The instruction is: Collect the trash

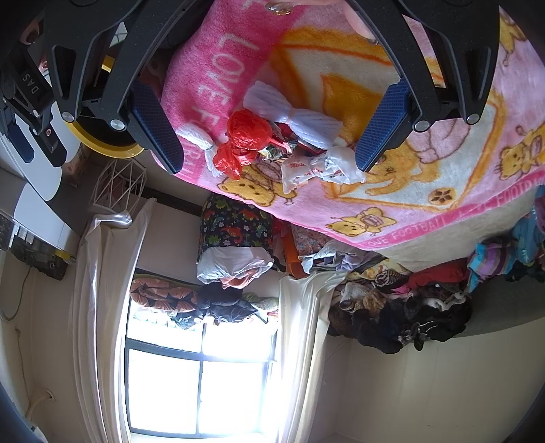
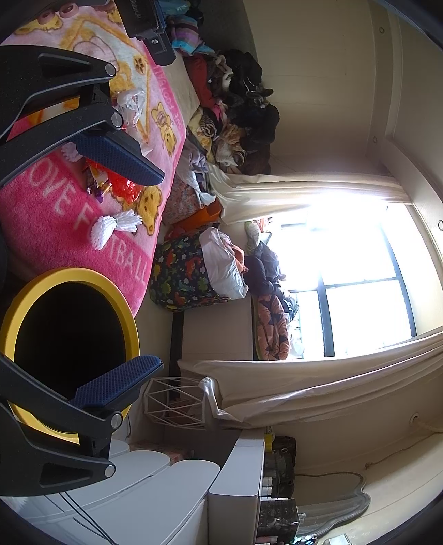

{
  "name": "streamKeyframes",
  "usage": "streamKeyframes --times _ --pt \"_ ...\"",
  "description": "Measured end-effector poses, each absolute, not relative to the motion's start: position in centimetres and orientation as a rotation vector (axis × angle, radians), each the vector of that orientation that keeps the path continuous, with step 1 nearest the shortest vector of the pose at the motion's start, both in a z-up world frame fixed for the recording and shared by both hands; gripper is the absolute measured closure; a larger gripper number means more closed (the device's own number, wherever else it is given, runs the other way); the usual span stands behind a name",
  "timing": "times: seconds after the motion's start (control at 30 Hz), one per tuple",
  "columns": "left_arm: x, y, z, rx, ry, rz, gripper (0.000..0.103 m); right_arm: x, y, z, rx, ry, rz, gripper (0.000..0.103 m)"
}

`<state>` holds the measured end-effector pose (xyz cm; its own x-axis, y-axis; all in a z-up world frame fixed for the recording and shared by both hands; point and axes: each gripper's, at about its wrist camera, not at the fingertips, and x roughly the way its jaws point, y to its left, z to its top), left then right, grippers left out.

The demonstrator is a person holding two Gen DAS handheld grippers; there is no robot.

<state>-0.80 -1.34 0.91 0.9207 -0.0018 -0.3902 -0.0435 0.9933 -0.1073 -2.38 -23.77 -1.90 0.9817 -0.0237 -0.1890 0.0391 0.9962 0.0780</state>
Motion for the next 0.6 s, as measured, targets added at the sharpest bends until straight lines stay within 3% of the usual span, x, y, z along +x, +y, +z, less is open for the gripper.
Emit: streamKeyframes --times 0.6 --pt "-0.6 2.4 1.5 -0.21 0.414 0.09 0.01 1.0 -20.0 -2.9 0.066 0.311 0.126 0.006"
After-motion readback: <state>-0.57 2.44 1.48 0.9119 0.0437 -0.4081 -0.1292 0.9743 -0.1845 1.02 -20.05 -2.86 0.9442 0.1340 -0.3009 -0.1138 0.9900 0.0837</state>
